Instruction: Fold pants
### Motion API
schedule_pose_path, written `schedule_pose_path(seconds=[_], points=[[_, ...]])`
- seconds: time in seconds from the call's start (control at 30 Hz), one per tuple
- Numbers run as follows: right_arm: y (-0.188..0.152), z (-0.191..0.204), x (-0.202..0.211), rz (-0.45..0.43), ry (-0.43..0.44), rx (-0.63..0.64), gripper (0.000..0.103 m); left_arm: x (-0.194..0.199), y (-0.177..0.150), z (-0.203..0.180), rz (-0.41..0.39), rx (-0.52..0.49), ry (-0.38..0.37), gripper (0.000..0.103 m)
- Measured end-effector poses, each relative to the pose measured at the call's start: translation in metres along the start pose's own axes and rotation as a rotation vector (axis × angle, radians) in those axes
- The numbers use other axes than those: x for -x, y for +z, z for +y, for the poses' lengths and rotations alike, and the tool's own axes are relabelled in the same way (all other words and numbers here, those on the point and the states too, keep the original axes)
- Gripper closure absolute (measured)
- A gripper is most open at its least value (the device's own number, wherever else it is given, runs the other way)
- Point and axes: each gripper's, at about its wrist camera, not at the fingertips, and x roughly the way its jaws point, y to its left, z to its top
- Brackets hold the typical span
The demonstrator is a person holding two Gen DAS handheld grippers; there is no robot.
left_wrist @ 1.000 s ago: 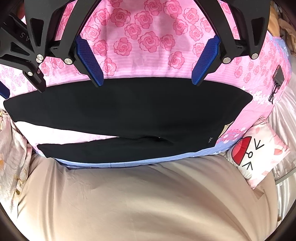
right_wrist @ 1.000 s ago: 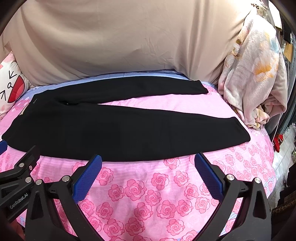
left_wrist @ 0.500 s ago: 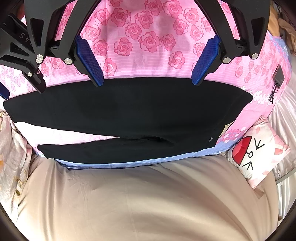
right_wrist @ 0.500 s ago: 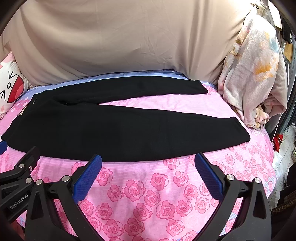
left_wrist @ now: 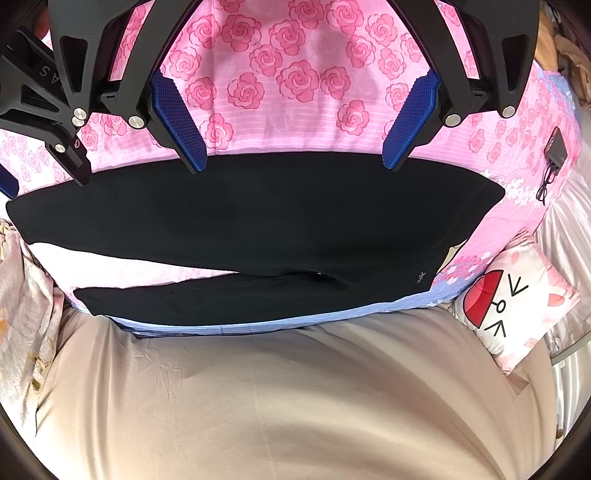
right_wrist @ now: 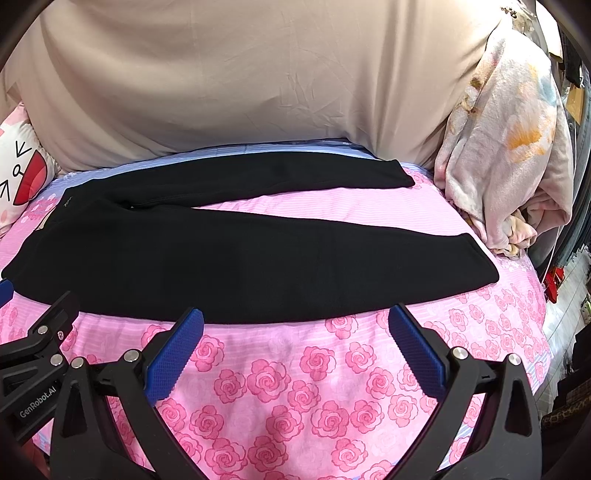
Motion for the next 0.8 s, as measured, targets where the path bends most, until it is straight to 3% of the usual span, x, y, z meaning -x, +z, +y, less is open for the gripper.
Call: schedule_pose_path(seconds=[0.8], points=[[0.0011,-0.0014,-0.0023,0.004,0.0,0.001,0.005,-0.0028,0.0038,-0.0069,0.006,-0.008,0.002,0.009]])
